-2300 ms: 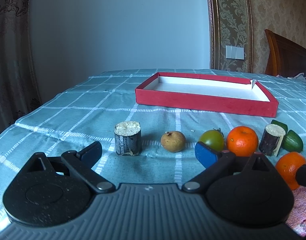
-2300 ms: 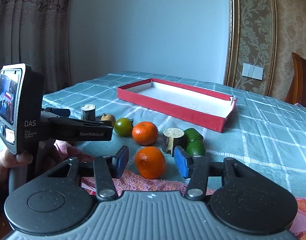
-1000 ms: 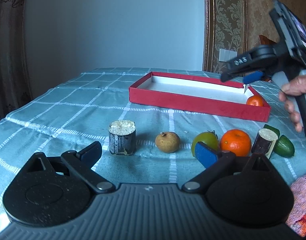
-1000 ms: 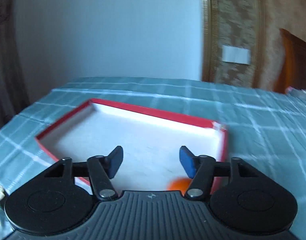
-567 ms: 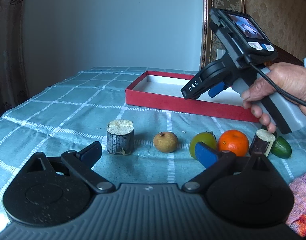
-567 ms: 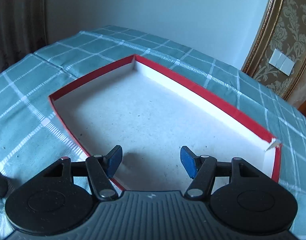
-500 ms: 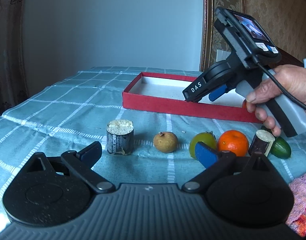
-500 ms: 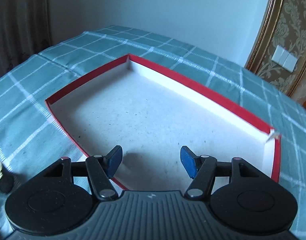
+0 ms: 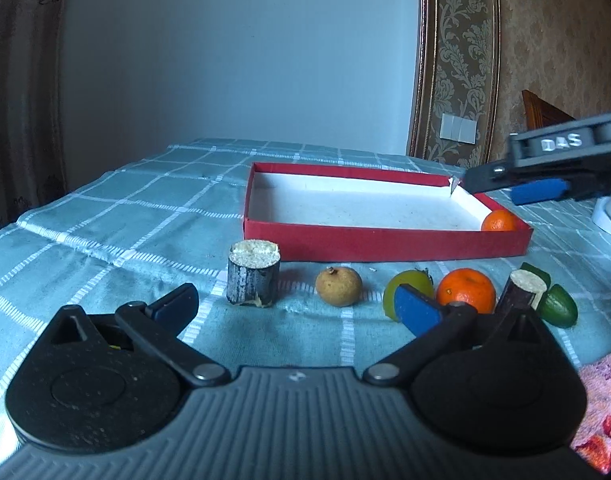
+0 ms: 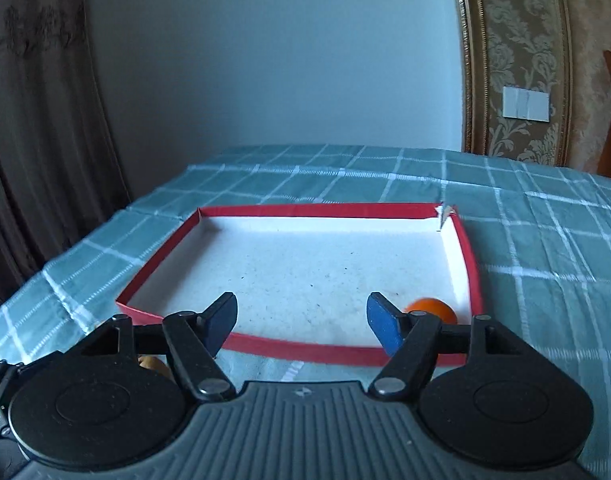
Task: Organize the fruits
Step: 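Reach the left gripper to the green tomato and close on it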
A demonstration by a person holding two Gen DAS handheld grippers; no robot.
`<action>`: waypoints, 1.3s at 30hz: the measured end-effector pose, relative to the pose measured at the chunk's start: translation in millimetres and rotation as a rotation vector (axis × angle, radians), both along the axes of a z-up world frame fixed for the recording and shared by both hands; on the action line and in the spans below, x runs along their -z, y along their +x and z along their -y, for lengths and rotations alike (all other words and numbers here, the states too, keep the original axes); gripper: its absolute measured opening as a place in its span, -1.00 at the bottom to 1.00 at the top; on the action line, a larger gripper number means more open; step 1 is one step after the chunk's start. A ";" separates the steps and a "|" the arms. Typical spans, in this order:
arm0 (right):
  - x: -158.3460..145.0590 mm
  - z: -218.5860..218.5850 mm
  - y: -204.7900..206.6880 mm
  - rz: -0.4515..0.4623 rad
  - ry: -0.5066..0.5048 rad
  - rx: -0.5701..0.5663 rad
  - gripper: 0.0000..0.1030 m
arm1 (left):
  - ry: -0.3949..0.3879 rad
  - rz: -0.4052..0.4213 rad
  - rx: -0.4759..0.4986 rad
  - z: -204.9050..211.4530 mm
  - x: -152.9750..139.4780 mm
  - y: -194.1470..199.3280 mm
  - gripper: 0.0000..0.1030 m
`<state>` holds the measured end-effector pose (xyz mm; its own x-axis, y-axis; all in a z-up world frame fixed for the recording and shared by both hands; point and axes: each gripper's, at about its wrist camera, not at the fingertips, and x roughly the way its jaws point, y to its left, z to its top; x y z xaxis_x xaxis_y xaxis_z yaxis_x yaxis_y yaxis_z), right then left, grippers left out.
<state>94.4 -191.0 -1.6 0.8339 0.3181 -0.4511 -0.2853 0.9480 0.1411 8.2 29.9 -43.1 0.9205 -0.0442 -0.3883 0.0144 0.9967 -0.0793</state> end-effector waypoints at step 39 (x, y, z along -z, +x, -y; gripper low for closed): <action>65.0 111.3 -43.1 0.052 0.347 0.326 0.55 | 0.058 -0.027 -0.149 -43.5 8.9 -75.9 0.15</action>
